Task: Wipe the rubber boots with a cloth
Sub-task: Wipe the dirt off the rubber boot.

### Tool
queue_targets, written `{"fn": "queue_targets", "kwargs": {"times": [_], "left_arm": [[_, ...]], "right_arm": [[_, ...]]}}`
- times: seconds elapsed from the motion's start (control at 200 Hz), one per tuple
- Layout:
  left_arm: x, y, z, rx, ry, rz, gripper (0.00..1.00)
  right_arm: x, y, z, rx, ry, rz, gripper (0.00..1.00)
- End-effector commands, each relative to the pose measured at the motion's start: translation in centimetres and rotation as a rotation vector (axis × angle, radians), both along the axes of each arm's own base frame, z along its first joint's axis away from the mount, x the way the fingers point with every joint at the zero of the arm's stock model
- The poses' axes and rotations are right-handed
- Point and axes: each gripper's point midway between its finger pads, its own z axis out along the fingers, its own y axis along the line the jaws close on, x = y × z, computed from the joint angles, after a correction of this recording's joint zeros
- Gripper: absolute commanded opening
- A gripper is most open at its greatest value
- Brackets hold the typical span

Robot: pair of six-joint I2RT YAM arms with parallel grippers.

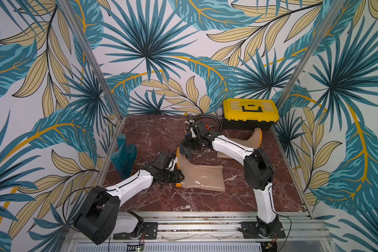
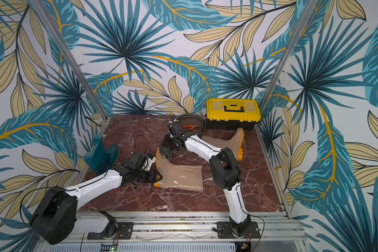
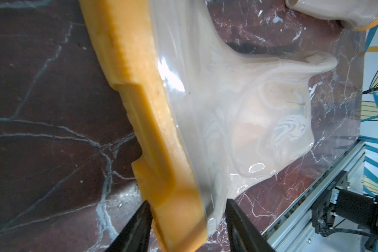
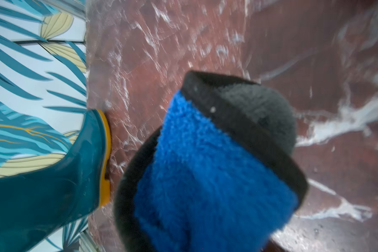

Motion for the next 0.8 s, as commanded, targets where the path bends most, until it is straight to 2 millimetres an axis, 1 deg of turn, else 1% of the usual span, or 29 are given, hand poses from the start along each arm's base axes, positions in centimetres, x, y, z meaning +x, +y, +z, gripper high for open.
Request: {"fn": "queue_targets", "kwargs": {"times": [0.0, 0.01, 0.015, 0.025, 0.045, 0.05, 0.055, 0.08, 0.09, 0.095, 0.11, 0.115, 0.165, 0.22, 0.285, 0.32, 0.375, 0.405, 0.421, 0.476, 0.536, 0.606, 0.661, 0.701, 0.756, 0.796], "left_arm": [[0.2, 0.3, -0.2, 0.028, -0.022, -0.007, 0.52], [0.2, 0.4, -0.3, 0.03, -0.021, -0.006, 0.51], [0.2, 0.4, -0.2, 0.03, -0.022, -0.006, 0.51], [0.3, 0.4, -0.2, 0.031, -0.023, -0.006, 0.51], [0.4, 0.4, -0.2, 0.034, -0.025, -0.007, 0.51], [0.4, 0.3, -0.2, 0.034, -0.025, -0.008, 0.51], [0.4, 0.3, -0.2, 0.035, -0.025, -0.008, 0.51], [0.6, 0.3, -0.3, 0.038, -0.027, -0.009, 0.51], [0.6, 0.3, -0.2, 0.038, -0.028, -0.01, 0.51], [0.6, 0.3, -0.3, 0.039, -0.027, -0.01, 0.51], [0.7, 0.3, -0.2, 0.039, -0.029, -0.012, 0.51], [0.7, 0.3, -0.2, 0.039, -0.029, -0.012, 0.51], [0.9, 0.2, -0.2, 0.039, -0.032, -0.02, 0.51], [1.0, 0.1, -0.1, 0.04, -0.035, -0.025, 0.51], [1.1, 0.0, -0.1, 0.041, -0.04, -0.033, 0.51], [1.2, 0.1, 0.0, 0.041, -0.043, -0.033, 0.51], [1.2, 0.1, 0.0, 0.044, -0.045, -0.03, 0.5], [1.3, 0.1, 0.0, 0.044, -0.046, -0.03, 0.5], [1.3, 0.1, 0.0, 0.044, -0.046, -0.03, 0.5], [1.5, 0.1, 0.1, 0.044, -0.047, -0.028, 0.49], [1.8, 0.2, 0.0, 0.053, -0.051, -0.018, 0.47], [2.1, 0.1, 0.0, 0.055, -0.049, -0.02, 0.47], [2.4, 0.0, 0.1, 0.052, -0.047, -0.018, 0.47], [2.6, 0.0, 0.2, 0.05, -0.051, -0.016, 0.47], [2.8, 0.0, 0.4, 0.05, -0.057, -0.011, 0.47], [2.9, 0.1, 0.5, 0.054, -0.063, -0.008, 0.47]], "right_arm": [[-4.8, 1.2, -0.5, 0.074, 0.061, 0.04, 0.0], [-5.1, 1.0, -0.3, 0.075, 0.058, 0.038, 0.0], [-5.5, 0.9, -0.8, 0.068, 0.068, 0.04, 0.0], [-5.9, 0.6, -1.0, 0.063, 0.073, 0.038, 0.0], [-6.5, 0.4, -1.0, 0.074, 0.064, 0.036, 0.0], [-6.6, 0.2, -0.8, 0.077, 0.059, 0.034, 0.0], [-6.8, 0.1, -1.1, 0.073, 0.064, 0.032, 0.0], [-7.7, -0.7, -1.5, 0.071, 0.073, 0.023, 0.0], [-8.0, -1.0, -1.2, 0.076, 0.068, 0.018, 0.0], [-8.1, -1.1, -1.5, 0.071, 0.074, 0.016, 0.0], [-8.6, -1.6, -1.3, 0.074, 0.071, 0.01, 0.0], [-8.8, -1.8, -1.7, 0.067, 0.076, 0.006, 0.0], [-10.1, -3.4, -1.6, 0.046, 0.071, -0.01, 0.0], [-10.8, -4.6, -1.0, 0.024, 0.062, -0.016, 0.0], [-11.0, -4.8, 0.2, 0.007, 0.046, 0.0, 0.0], [-10.6, -4.8, 0.8, -0.009, 0.029, 0.009, 0.0], [-9.2, -4.0, 1.9, -0.027, -0.011, 0.026, 0.0], [-8.1, -3.4, 2.7, -0.029, -0.036, 0.036, 0.0], [-7.6, -3.1, 2.8, -0.03, -0.041, 0.038, 0.0], [-5.5, -1.4, 3.7, -0.008, -0.07, 0.053, 0.0], [-3.5, 0.2, 4.1, 0.014, -0.084, 0.06, 0.0], [-2.0, 1.7, 4.1, 0.027, -0.087, 0.069, 0.0], [-1.6, 2.2, 3.3, 0.031, -0.072, 0.066, 0.0], [-1.7, 2.2, 2.7, 0.039, -0.053, 0.06, 0.0], [-2.5, 2.1, 1.8, 0.057, -0.026, 0.056, 0.0], [-3.4, 1.8, 1.2, 0.061, -0.006, 0.054, 0.0]]}}
